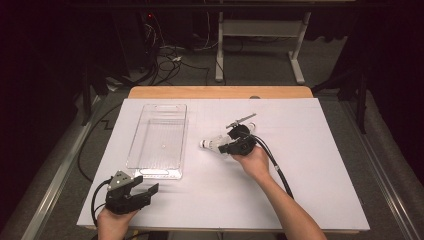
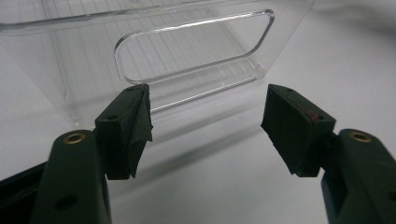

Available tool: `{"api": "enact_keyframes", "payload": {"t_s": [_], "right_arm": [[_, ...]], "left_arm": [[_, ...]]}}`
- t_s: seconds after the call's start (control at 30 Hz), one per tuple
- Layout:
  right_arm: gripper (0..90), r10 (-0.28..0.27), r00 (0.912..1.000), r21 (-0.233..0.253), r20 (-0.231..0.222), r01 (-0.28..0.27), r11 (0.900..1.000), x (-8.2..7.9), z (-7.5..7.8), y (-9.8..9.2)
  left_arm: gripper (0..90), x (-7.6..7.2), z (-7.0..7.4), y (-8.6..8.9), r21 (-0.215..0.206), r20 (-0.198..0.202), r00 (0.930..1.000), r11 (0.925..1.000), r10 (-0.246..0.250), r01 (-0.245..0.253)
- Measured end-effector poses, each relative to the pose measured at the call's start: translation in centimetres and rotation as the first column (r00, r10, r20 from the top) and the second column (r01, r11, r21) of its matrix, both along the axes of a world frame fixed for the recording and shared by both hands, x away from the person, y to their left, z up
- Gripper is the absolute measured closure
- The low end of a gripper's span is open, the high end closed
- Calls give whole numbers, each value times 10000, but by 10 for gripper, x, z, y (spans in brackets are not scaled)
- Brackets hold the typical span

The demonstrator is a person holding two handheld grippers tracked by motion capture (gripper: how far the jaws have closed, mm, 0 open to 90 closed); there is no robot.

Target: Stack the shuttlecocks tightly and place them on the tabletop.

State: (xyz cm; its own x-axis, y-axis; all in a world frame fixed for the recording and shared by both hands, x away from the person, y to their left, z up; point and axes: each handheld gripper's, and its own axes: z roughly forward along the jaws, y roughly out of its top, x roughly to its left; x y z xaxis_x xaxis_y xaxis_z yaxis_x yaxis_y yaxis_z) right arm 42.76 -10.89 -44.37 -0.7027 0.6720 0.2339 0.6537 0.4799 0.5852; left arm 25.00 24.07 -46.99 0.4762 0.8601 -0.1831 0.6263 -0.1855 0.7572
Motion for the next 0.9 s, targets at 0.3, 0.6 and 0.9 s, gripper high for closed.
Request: {"api": "enact_keyframes", "payload": {"t_s": [0.3,0.6,0.9], "right_arm": [[848,-20,10000,-43,30,20,10000,-1,-1,0],[766,-58,10000,-100,21,58,9999,-2,0,-2],[698,-172,9998,16,126,172,9999,-6,2,-7]], "left_arm": [[335,0,0,0,-24,13,10000,10000,1,-1],[335,0,0,0,-38,11,10000,10000,2,-2],[335,0,0,0,-24,20,10000,10000,15,-15]]}}
